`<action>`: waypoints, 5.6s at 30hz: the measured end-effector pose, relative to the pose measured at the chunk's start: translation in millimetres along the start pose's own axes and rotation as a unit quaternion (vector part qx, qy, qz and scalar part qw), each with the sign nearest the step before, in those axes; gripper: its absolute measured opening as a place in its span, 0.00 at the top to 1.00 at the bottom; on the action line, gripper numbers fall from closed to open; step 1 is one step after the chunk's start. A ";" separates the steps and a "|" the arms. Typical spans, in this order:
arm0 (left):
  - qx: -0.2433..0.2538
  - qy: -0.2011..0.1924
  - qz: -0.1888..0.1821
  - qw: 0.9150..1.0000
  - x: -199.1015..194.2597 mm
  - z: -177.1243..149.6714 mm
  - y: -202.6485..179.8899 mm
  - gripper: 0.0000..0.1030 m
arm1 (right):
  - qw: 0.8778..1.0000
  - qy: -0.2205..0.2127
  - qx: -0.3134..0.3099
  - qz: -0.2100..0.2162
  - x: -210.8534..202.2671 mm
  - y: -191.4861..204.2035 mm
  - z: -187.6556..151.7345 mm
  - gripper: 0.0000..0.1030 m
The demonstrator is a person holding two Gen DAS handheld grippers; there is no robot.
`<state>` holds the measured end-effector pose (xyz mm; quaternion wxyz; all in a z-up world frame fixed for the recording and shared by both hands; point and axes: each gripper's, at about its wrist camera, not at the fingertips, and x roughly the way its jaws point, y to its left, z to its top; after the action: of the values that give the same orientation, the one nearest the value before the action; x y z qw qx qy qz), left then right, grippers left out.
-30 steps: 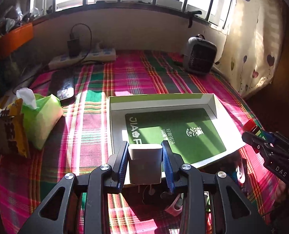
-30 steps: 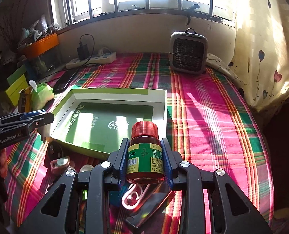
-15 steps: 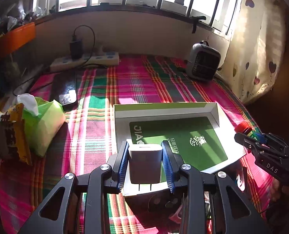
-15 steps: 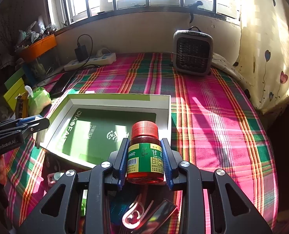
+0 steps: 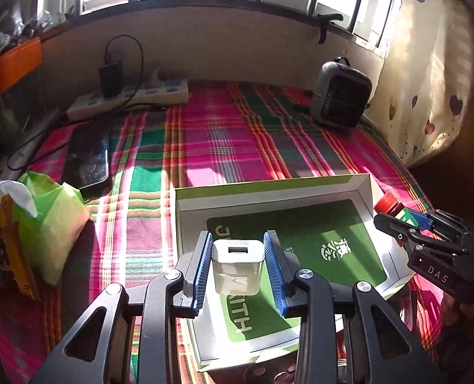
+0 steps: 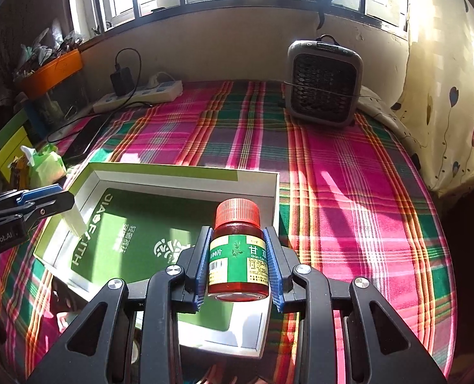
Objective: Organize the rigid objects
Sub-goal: 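Lower charger into box with left tool while right tool releases the jar inside, then withdraw both open tools from the box back toward the remaining items, then grasp black gadget with left tool while right tool grasps the black stapler-like bar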
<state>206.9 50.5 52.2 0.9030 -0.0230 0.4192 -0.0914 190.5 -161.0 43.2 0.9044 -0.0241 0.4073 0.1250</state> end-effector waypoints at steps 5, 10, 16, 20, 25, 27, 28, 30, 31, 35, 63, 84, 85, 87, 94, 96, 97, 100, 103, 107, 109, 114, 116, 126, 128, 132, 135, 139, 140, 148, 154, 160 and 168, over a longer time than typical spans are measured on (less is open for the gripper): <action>-0.001 0.004 0.002 1.000 10.3 4.7 0.6 0.69 | 1.000 0.010 -0.007 0.005 11.3 1.8 6.0 0.68; -0.002 0.013 0.005 1.000 23.7 7.4 0.9 0.69 | 1.000 0.021 -0.015 -0.010 24.4 2.5 8.8 0.68; -0.002 0.022 0.009 1.000 35.2 8.5 0.6 0.69 | 0.999 0.016 -0.027 -0.019 29.8 4.8 11.3 0.68; 0.000 0.024 0.011 1.000 39.3 9.1 -0.7 0.69 | 0.999 0.020 -0.032 -0.016 34.4 7.1 12.2 0.68; -0.003 0.030 0.011 1.000 43.4 8.3 0.5 0.69 | 0.999 0.023 -0.033 -0.019 39.3 8.6 11.1 0.68; -0.007 0.033 0.011 0.999 45.2 7.6 1.8 0.69 | 0.999 0.022 -0.035 -0.021 39.6 9.1 10.7 0.68; -0.007 0.033 0.011 0.999 45.6 7.2 2.1 0.69 | 0.999 0.022 -0.035 -0.022 40.0 9.6 10.6 0.68; -0.006 0.033 0.010 0.999 45.6 7.2 2.0 0.69 | 0.999 0.021 -0.039 -0.026 40.3 11.1 10.4 0.68; -0.007 0.033 0.011 0.999 45.7 7.1 1.9 0.69 | 0.999 0.019 -0.040 -0.027 40.3 11.6 10.4 0.68; -0.005 0.032 0.012 0.999 45.8 6.9 1.7 0.69 | 0.999 0.018 -0.037 -0.029 40.3 11.4 9.9 0.68; -0.004 0.022 0.009 1.000 30.1 -1.6 -4.0 0.55 | 0.999 -0.004 -0.035 -0.016 26.6 15.8 6.0 0.47; -0.020 -0.029 0.009 0.999 -36.9 -37.0 -6.7 0.55 | 0.999 -0.039 0.019 -0.008 -32.0 -2.3 -21.8 0.46; -0.021 -0.029 0.009 0.999 -39.5 -40.7 -6.9 0.54 | 0.999 -0.041 0.023 -0.009 -36.2 -3.7 -24.8 0.46; -0.024 -0.030 0.006 0.999 -44.3 -48.5 -6.6 0.55 | 0.999 -0.043 0.029 -0.013 -43.5 -6.9 -30.8 0.46; -0.036 -0.027 -0.003 0.999 -57.7 -77.9 -6.0 0.55 | 0.998 -0.041 0.041 -0.027 -62.1 -14.8 -56.6 0.46; -0.035 -0.027 -0.007 0.999 -60.5 -85.9 -7.2 0.55 | 0.998 -0.041 0.049 -0.026 -66.9 -16.4 -63.8 0.46; -0.035 -0.025 -0.008 0.999 -61.4 -89.7 -7.6 0.55 | 0.997 -0.042 0.054 -0.026 -69.1 -17.0 -68.0 0.46; -0.033 -0.021 -0.011 0.999 -63.3 -100.4 -9.5 0.55 | 0.997 -0.034 0.061 -0.022 -72.3 -16.9 -82.7 0.46; -0.030 -0.017 -0.016 0.999 -65.7 -109.3 -10.8 0.55 | 0.998 -0.023 0.055 -0.027 -72.2 -14.0 -95.8 0.46; -0.029 -0.015 -0.022 0.999 -69.0 -118.7 -12.0 0.55 | 0.997 -0.021 0.067 -0.022 -78.2 -14.1 -110.0 0.46; -0.030 -0.013 -0.029 0.999 -70.0 -122.5 -13.0 0.55 | 0.997 -0.018 0.067 -0.019 -79.2 -11.8 -115.6 0.46; -0.019 -0.006 -0.039 0.999 -71.4 -131.1 -19.3 0.55 | 0.998 -0.006 0.061 -0.012 -73.4 -1.8 -124.7 0.45; -0.019 -0.002 -0.045 0.999 -70.6 -134.0 -20.5 0.55 | 0.998 0.001 0.059 -0.011 -70.0 1.3 -125.6 0.45; 0.004 0.011 -0.077 0.997 -67.4 -138.0 -39.1 0.55 | 0.997 0.016 0.056 -0.056 -68.4 -5.3 -128.7 0.45; 0.010 0.014 -0.079 0.997 -65.5 -138.0 -43.5 0.55 | 0.996 0.017 0.054 -0.067 -69.6 -8.9 -130.2 0.45; 0.020 0.023 -0.074 0.997 -60.0 -137.9 -51.2 0.55 | 0.996 0.018 0.051 -0.067 -70.4 -12.5 -130.9 0.45; 0.024 0.027 -0.072 0.997 -56.1 -136.7 -54.3 0.55 | 0.997 0.022 0.040 -0.061 -68.1 -11.6 -127.4 0.45; 0.030 0.031 -0.062 0.997 -50.9 -134.9 -58.6 0.55 | 0.998 0.025 0.029 -0.059 -62.7 -11.4 -121.5 0.45; 0.031 0.032 -0.062 0.997 -49.6 -134.6 -59.4 0.55 | 0.998 0.026 0.027 -0.058 -61.8 -11.6 -120.4 0.45; 0.035 0.029 -0.049 0.998 -44.4 -130.4 -63.3 0.55 | 0.998 0.027 0.020 -0.050 -54.9 -13.8 -113.2 0.45; 0.039 0.025 -0.041 0.998 -41.9 -128.7 -65.5 0.55 | 0.999 0.027 0.016 -0.044 -53.0 -15.2 -110.7 0.46; 0.048 0.023 -0.024 0.998 -39.5 -127.8 -70.1 0.54 | 0.999 0.023 0.013 -0.040 -54.1 -14.4 -110.4 0.65; 0.050 0.021 -0.015 0.998 -37.7 -127.1 -72.1 0.55 | 0.999 0.022 0.014 -0.033 -54.9 -14.0 -110.6 0.76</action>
<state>75.7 -8.8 6.8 0.8925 0.0181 0.4325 -0.1262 78.1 -201.9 9.4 0.8991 -0.0279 0.4276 0.0892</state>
